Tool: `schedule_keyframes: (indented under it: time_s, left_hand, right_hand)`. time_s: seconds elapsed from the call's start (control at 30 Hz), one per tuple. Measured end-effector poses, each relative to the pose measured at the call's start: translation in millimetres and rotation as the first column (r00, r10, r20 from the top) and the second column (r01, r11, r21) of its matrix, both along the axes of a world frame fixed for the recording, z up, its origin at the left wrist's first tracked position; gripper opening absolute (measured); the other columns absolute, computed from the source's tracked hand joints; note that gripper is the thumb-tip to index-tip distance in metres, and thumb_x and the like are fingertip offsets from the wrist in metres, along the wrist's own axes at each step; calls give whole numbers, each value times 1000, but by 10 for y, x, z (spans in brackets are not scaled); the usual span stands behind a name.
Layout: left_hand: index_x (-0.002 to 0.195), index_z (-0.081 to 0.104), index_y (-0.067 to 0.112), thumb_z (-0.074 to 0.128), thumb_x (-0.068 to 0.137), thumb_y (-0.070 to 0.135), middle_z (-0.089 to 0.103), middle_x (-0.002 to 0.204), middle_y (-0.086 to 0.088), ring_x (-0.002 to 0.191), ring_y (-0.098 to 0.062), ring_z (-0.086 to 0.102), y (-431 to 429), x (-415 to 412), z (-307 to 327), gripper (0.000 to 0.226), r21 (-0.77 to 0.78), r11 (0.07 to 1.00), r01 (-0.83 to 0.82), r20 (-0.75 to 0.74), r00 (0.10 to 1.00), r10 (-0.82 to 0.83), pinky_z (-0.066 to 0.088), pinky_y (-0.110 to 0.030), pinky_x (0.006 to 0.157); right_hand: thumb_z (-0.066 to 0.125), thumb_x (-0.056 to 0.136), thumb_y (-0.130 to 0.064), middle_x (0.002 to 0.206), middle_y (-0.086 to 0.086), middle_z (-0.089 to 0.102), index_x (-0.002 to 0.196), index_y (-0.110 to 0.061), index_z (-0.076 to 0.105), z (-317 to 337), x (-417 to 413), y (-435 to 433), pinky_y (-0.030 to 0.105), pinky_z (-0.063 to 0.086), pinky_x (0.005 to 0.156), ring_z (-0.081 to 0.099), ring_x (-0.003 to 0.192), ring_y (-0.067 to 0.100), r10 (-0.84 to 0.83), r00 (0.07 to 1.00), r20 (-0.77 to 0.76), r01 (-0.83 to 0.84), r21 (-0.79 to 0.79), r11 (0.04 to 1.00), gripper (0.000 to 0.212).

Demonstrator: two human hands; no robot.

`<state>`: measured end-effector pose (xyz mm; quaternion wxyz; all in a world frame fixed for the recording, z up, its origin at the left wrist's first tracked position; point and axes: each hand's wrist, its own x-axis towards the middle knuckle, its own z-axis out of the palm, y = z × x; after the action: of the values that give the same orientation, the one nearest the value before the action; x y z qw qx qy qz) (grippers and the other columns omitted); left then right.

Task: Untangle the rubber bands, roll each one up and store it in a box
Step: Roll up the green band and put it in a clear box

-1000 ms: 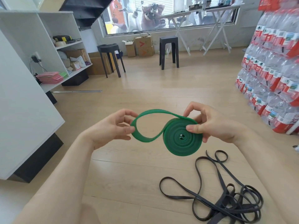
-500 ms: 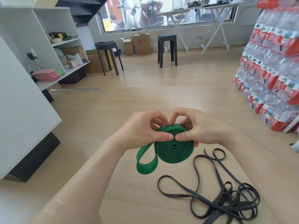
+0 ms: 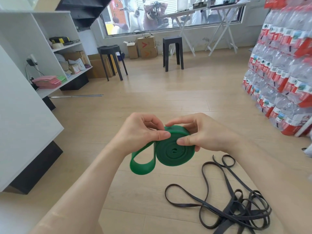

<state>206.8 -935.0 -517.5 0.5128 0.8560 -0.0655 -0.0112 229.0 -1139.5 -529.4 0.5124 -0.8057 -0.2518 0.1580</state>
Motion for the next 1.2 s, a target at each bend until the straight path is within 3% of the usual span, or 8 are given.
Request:
schedule_keyframes:
  time_s: [0.13, 0.5, 0.67, 0.77, 0.9, 1.0, 1.1, 1.2]
  left_hand:
    - [79, 68, 12, 85, 65, 11, 75, 83, -5, 79, -22, 72, 26, -13, 3, 22, 0, 999, 47, -25, 999, -47, 58, -39, 79]
    - [85, 56, -1, 78, 71, 9, 74, 83, -15, 73, -22, 71, 64, 2, -26, 28, -179, 983, -28, 7, 1000, 30, 57, -28, 71]
    - [88, 54, 0, 80, 71, 9, 75, 82, -10, 76, -24, 73, 109, 7, 8, 33, -78, 996, -34, -8, 999, 34, 57, -38, 80]
    - [91, 48, 9, 80, 73, 10, 75, 86, -8, 77, -26, 73, 117, -17, 16, 37, -30, 1000, 3, -25, 1000, -3, 56, -45, 83]
    - [93, 49, 8, 79, 72, 5, 75, 85, -10, 77, -31, 72, 95, -36, 44, 37, -155, 987, -49, 42, 998, 57, 57, -46, 79]
    - [90, 55, 9, 81, 70, 5, 75, 79, -6, 73, -28, 72, 121, -61, 97, 33, -97, 994, -51, 78, 995, 59, 57, -39, 70]
    - [84, 61, 22, 82, 70, 11, 74, 77, 0, 69, -26, 69, 107, -100, 101, 28, 136, 991, 7, 75, 997, -17, 56, -39, 64]
    - [83, 64, 26, 82, 68, 12, 73, 76, 1, 71, -27, 67, 35, -116, 77, 27, 238, 966, 104, 38, 993, -116, 57, -41, 66]
  right_hand:
    - [70, 84, -3, 93, -2, 76, 112, -37, 66, -4, -4, -26, 24, 49, 49, 70, 76, 12, -20, 1000, -13, 20, 18, 1000, 44]
    - [67, 86, -2, 94, 5, 76, 113, -32, 67, -13, 61, -46, 24, 47, 46, 68, 72, 13, -149, 987, -55, 158, 229, 961, 40]
    - [67, 87, -2, 93, 9, 76, 110, -32, 68, -22, 41, -6, 23, 44, 44, 65, 69, 14, -169, 983, -69, 181, 281, 942, 37]
    - [66, 88, -3, 96, 12, 75, 111, -30, 68, -25, 53, 3, 22, 43, 44, 63, 72, 19, -209, 973, -98, 230, 358, 905, 36]
    - [65, 89, -8, 96, 10, 73, 108, -32, 65, -80, 46, 55, 23, 41, 45, 61, 74, 20, -215, 957, -195, 282, 452, 846, 31]
    - [66, 90, -13, 108, 8, 70, 109, -30, 60, -32, 44, -2, 26, 50, 57, 66, 85, 19, -172, 972, -163, 214, 289, 933, 26]
    - [76, 81, -26, 117, -8, 63, 99, -38, 60, 73, 57, -65, 25, 51, 80, 62, 105, 5, -221, 967, 125, 221, 11, 975, 27]
    - [79, 78, -19, 104, -7, 70, 97, -34, 60, 39, -26, 81, 23, 53, 85, 65, 99, 2, -33, 990, 137, 43, -71, 997, 31]
